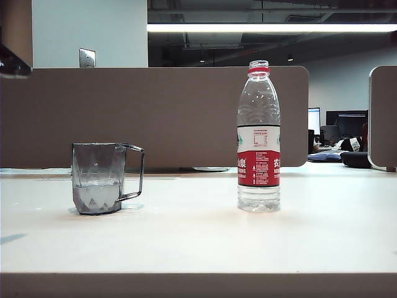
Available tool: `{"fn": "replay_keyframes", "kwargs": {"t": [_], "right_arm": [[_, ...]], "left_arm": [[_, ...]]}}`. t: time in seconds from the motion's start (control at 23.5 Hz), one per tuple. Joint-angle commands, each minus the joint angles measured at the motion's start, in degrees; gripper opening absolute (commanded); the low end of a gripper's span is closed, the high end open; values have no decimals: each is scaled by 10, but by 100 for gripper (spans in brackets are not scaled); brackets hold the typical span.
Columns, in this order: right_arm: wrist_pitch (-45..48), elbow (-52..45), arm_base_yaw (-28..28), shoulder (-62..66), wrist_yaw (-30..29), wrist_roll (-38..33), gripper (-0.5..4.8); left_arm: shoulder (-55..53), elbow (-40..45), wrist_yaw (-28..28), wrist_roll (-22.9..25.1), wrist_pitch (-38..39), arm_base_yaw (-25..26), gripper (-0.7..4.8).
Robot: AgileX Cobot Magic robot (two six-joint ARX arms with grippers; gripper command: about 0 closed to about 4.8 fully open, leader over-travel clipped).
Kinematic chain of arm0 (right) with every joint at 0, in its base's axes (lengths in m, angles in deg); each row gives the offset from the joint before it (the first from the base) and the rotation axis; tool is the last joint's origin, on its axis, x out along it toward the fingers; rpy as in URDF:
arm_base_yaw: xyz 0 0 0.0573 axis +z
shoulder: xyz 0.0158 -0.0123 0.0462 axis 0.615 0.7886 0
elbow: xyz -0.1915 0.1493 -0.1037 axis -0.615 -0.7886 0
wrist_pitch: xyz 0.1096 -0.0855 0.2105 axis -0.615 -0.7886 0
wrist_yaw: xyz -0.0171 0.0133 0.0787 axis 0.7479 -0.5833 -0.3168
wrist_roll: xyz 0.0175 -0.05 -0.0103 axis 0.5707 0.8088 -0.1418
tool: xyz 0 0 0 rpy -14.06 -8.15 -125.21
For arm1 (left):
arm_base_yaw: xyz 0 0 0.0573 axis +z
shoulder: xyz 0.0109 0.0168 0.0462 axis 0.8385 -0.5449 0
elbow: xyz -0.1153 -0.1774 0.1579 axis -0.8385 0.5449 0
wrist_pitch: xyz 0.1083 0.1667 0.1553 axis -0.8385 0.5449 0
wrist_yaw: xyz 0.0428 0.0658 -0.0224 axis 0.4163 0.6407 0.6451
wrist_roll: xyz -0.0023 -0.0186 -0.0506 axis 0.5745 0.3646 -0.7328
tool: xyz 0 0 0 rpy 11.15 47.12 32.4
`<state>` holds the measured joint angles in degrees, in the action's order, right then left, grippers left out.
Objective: Pick up the mineral water bottle on the table and pour water into the mug until it's half full.
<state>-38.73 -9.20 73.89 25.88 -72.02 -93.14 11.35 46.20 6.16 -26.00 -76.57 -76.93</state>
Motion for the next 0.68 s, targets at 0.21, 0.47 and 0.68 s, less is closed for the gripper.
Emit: {"fn": "replay_keyframes", "kwargs": {"t": [0.21,0.47,0.68], "right_arm": [[52,-83,0,-2,155,5,-5],[45,-104,0,-2,149,68,-5],[52,-104,-45,-2,107,89,-5]], "left_arm": [[54,96,-14,-1,-79,0,-4],[200,145,17,-15,-61,0,-5],[252,144,71,22,21,0,-5]]}}
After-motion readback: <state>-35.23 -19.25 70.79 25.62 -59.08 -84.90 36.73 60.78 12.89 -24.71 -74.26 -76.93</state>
